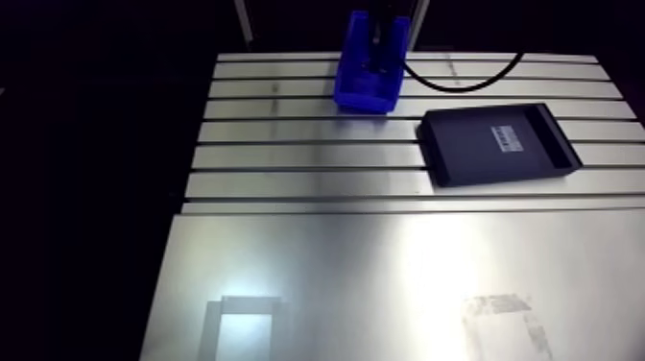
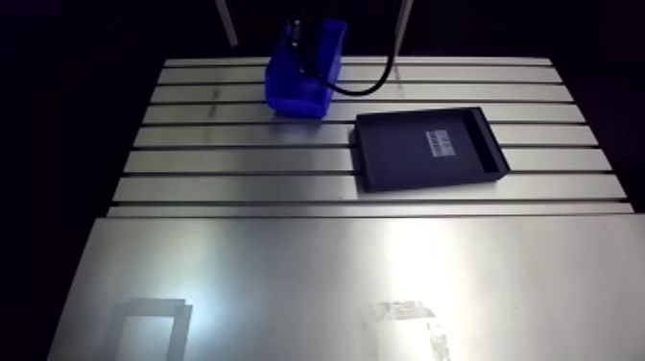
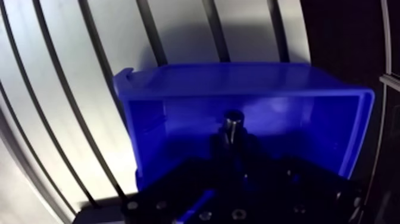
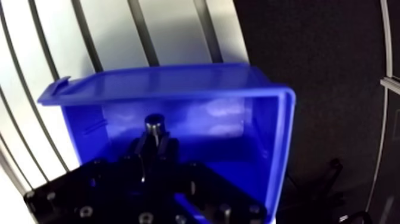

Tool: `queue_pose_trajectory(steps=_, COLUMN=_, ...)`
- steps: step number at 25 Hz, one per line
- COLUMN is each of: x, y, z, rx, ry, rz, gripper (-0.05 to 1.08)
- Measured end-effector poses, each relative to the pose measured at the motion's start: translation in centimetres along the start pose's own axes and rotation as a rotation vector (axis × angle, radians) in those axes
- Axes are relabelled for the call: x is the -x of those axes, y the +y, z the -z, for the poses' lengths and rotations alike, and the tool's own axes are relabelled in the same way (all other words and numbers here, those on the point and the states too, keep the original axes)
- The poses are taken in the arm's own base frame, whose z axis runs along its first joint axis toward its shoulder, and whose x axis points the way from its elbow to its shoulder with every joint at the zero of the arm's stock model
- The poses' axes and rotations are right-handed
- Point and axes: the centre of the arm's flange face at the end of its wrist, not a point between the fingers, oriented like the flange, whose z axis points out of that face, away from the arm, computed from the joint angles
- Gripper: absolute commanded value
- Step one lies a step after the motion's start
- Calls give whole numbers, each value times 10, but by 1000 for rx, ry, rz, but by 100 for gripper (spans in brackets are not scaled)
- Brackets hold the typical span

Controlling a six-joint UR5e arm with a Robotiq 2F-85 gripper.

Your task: Pick up the M10 bolt from the tray and put it into the blue bin.

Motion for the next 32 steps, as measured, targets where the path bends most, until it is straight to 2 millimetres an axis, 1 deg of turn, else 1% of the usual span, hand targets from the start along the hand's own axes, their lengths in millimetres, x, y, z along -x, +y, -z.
queue_pose_trajectory(steps=5, x=0, y=-1, z=-2, rx=-4, ry=-1, rz=0, gripper=100)
queue_pose_trajectory(steps=10, x=1, y=-2, z=-4, rx=-8, ry=-3, rz=1, gripper=90)
queue_pose_trajectory(steps=11, x=1, y=-2, z=-4, rx=-9, ry=-4, rz=1, gripper=81)
queue_pose_trajectory(steps=13, x=1, y=-3, z=-5, rx=-9, ry=-5, rz=2, gripper=56)
queue_pose_trajectory(steps=14, x=1, y=-3, z=-5, rx=-9, ry=-5, rz=2, gripper=47)
queue_pose_trajectory(steps=17, x=1, y=-3, z=-5, rx=-9, ry=-5, rz=1, gripper=26)
queue_pose_trajectory(steps=22, x=1, y=-3, z=-3, rx=-7, ry=-4, rz=-8, gripper=4)
queue_pose_trajectory(steps=23, x=1, y=-3, z=-3, rx=-7, ry=-4, rz=-9, gripper=2)
queue_pose_trajectory(steps=32, x=1, y=-3, z=4, rx=-5, ry=1, rz=-27, gripper=1)
